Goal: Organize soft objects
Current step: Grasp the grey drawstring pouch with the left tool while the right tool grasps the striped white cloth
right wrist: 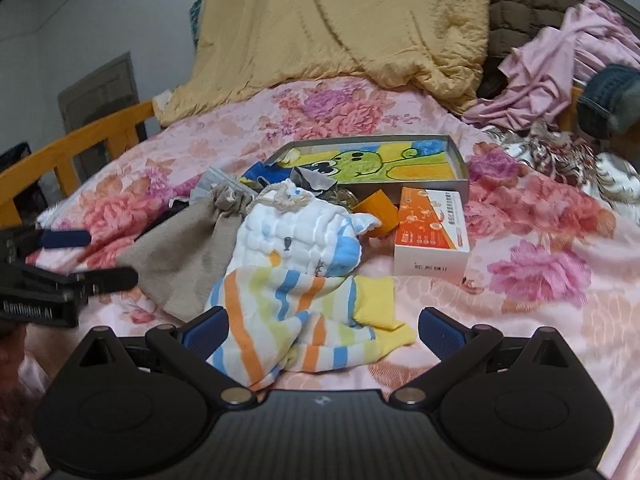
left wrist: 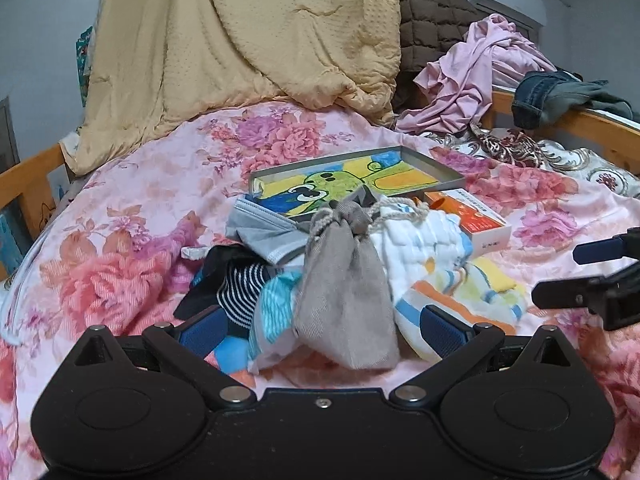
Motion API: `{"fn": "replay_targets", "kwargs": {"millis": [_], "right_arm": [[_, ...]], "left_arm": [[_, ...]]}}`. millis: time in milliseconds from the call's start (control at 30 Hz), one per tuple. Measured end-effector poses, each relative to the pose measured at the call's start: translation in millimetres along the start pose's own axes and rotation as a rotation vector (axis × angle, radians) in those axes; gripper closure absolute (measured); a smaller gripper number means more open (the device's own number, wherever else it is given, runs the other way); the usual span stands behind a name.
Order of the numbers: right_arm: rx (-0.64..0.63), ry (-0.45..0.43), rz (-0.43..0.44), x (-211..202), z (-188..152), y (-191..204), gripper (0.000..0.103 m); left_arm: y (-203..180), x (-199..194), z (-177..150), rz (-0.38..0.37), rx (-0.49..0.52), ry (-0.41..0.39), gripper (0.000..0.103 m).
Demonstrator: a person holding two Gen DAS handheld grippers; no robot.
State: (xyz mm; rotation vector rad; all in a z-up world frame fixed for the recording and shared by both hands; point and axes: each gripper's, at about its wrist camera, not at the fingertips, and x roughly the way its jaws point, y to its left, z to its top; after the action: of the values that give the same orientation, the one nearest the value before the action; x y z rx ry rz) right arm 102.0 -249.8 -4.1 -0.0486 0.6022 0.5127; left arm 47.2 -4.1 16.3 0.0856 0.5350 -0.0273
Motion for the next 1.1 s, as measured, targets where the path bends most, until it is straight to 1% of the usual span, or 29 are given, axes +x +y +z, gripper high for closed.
{"fn": "replay_targets", "kwargs": {"millis": [100,200,267,333,400,500,600,667,733,833,867,900,933,967,1067,1100], "right_arm": [[-0.019,0.033,0.051,10,5,2,0.000],[-0.024,0.085,0.109,22,11,3,0.000],[-0.040,0.106,0.122,29,14,5,0.000],[-0.055,0.124,0.126,36,14,7,0.000],[-0.055,0.137,0.143,43,14,8,0.000],[-0.059,0.125,0.172,48,11,10,0.000],[-0.100,0.096,0.164,50,7,13,0.000],[-0.141,0.074,0.154,52,4,16,0.000],[-0.173,0.067,0.156,53,1,20,0.000],[-0.202,0.062,0.155,57,-3,25,0.001],[-0.214,0.063,0.151,58,-4,28,0.001],[-0.224,0.066,0.150,59,-5,29,0.004],[-0.230,0.069,0.152,60,-5,30,0.009],[-0.234,0.078,0.157,61,-6,31,0.011],[-0.234,0.121,0.187,65,-8,31,0.025],[-0.235,0.126,0.192,65,-9,31,0.035]], "left_arm": [[4,8,7,-0.005,-0.029,0.022,0.001],[3,15,12,-0.015,-0.015,0.038,0.001],[4,20,13,-0.015,-0.008,0.050,0.001],[6,27,14,-0.026,-0.022,0.073,0.001],[10,30,14,-0.032,-0.041,0.082,0.007],[11,32,15,-0.040,-0.053,0.071,0.009],[9,34,17,-0.059,-0.039,0.074,0.014],[7,37,18,-0.070,-0.030,0.085,0.016],[5,41,18,-0.083,-0.030,0.102,0.021],[4,44,17,-0.089,-0.043,0.116,0.031],[4,44,16,-0.088,-0.045,0.117,0.039],[3,45,15,-0.086,-0.047,0.122,0.048],[3,46,13,-0.085,-0.048,0.130,0.051],[2,48,12,-0.078,-0.047,0.141,0.054],[-1,53,9,-0.077,-0.044,0.174,0.056],[-1,56,9,-0.076,-0.046,0.188,0.056]]}}
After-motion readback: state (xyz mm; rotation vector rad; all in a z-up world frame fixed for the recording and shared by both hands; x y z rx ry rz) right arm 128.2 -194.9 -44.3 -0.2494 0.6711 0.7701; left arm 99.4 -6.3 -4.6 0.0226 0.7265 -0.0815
